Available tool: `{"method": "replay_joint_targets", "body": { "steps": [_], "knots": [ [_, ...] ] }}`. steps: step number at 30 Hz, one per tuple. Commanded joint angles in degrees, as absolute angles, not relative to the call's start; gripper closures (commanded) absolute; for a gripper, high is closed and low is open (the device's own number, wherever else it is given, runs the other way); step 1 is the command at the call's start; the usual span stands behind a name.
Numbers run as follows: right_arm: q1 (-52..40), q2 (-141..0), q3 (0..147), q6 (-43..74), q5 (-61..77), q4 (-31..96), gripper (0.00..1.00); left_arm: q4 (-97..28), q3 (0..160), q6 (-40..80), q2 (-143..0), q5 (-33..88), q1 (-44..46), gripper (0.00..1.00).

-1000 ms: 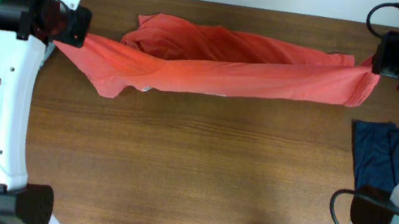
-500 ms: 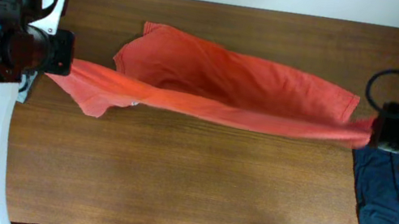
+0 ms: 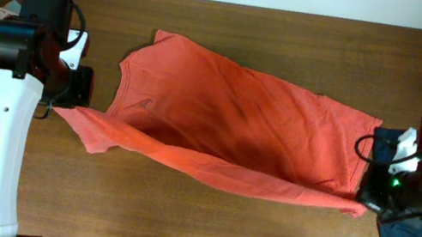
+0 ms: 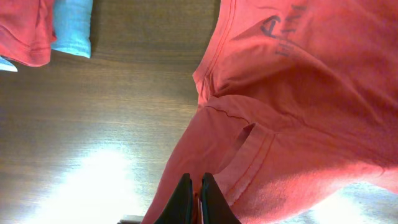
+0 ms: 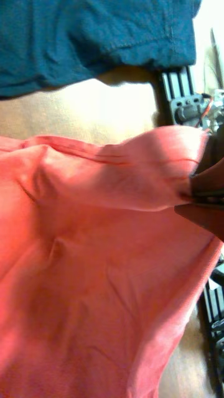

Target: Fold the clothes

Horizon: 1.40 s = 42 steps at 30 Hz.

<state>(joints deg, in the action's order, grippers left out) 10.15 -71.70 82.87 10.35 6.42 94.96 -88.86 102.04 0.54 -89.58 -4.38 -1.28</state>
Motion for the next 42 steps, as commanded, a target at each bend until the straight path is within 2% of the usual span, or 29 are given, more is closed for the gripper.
{"method": "replay_joint_targets", "body": {
  "steps": [1, 7, 14, 21, 24, 42],
  "knots": [
    [10.6, -67.2, 76.3, 14.8, 5.3, 92.6, 0.96, -87.8, 100.2, 1.8, -89.3, -3.8, -1.7, 1.00],
    [12.3, -66.4, 67.5, 15.5, 5.3, 85.3, 0.96, -81.1, 94.5, 2.4, -89.3, -3.8, -1.7, 1.00],
    [16.2, -68.6, 65.1, 14.0, 5.3, 74.3, 0.96, -61.4, 82.3, 2.4, -89.6, -2.7, -1.7, 0.99],
    [16.2, -75.1, 63.7, 13.8, 5.3, 68.6, 0.96, -49.8, 79.6, 2.1, -92.8, -2.7, -1.5, 0.99],
    [16.2, -78.5, 60.7, 13.8, 5.5, 62.4, 0.96, -45.5, 79.6, 0.5, -95.7, -2.7, -1.4, 1.00],
    [16.1, -90.6, 59.0, 13.8, 6.4, 53.1, 0.96, -36.0, 79.6, 0.4, -109.5, -2.3, 4.5, 0.99]
  ]
}}
